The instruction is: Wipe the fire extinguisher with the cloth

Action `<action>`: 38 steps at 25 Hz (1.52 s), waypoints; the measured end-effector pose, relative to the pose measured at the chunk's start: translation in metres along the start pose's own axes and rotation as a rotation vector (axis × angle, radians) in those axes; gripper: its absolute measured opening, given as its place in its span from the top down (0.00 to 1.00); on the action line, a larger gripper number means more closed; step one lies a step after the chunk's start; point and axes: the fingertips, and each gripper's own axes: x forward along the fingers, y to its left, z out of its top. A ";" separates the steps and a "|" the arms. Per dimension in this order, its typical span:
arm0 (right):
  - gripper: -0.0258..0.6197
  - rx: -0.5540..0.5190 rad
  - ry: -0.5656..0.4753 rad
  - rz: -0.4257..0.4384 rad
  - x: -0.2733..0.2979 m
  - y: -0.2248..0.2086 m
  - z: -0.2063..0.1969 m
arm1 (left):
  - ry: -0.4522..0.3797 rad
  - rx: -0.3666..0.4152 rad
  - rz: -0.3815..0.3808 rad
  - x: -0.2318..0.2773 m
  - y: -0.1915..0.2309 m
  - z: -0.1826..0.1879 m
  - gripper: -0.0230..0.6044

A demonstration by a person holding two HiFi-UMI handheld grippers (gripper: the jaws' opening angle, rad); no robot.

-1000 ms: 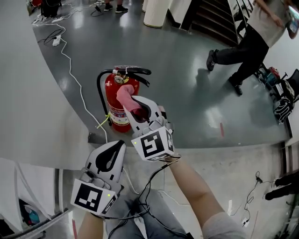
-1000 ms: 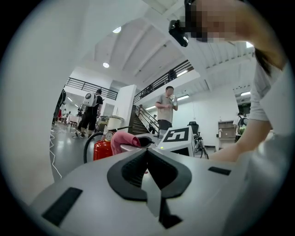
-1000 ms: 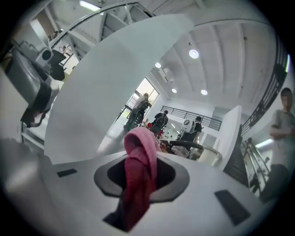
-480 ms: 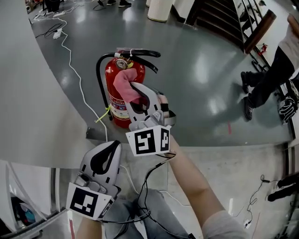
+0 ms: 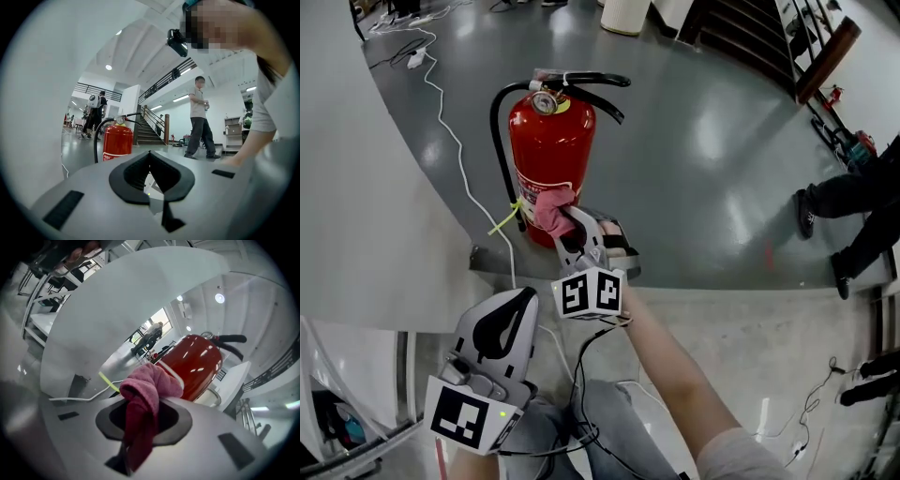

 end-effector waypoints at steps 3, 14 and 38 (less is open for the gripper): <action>0.83 0.004 0.032 0.024 0.008 0.024 -0.018 | 0.010 0.006 0.006 -0.003 0.002 -0.013 0.95; 0.83 0.069 0.056 -0.017 0.013 0.025 -0.020 | 0.040 -0.016 0.019 -0.006 0.002 -0.036 0.95; 0.83 0.171 -0.068 -0.182 -0.022 -0.157 0.093 | 0.121 -0.144 0.007 0.009 -0.011 0.024 0.95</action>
